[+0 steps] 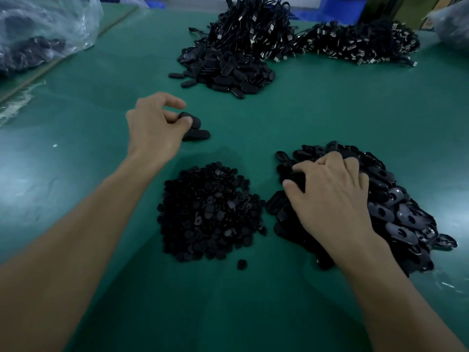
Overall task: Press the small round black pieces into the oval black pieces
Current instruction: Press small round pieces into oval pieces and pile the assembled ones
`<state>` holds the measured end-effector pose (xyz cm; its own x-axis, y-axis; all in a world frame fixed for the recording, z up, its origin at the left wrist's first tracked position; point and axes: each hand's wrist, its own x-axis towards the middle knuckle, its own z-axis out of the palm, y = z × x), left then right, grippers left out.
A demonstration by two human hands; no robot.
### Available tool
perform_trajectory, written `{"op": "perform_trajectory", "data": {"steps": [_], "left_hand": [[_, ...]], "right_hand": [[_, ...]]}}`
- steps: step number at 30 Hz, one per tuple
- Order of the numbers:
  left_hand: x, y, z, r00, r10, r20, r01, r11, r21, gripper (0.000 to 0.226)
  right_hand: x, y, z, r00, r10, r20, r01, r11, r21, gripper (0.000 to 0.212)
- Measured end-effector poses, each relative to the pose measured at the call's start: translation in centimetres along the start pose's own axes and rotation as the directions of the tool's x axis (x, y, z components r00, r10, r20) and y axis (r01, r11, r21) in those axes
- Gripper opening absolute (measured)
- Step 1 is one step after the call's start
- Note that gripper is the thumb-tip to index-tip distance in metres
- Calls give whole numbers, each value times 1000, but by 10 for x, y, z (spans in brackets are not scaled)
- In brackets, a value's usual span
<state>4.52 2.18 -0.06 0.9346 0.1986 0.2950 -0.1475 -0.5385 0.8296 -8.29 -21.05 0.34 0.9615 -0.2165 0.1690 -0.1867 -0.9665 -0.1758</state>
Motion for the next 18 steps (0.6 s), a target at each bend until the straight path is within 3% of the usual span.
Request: {"op": "perform_trajectory", "data": {"steps": [4,18], "left_hand": [[9,-9,10,1000,-10,22,8,995,100,11],[12,-14,22,1000,15,4,-16,968,251,32]], "right_hand": [[2,0,0,1000,27,-5,-27,1000,-16,32],[0,-3,5,999,-29,21,30,998,-60,38]]}}
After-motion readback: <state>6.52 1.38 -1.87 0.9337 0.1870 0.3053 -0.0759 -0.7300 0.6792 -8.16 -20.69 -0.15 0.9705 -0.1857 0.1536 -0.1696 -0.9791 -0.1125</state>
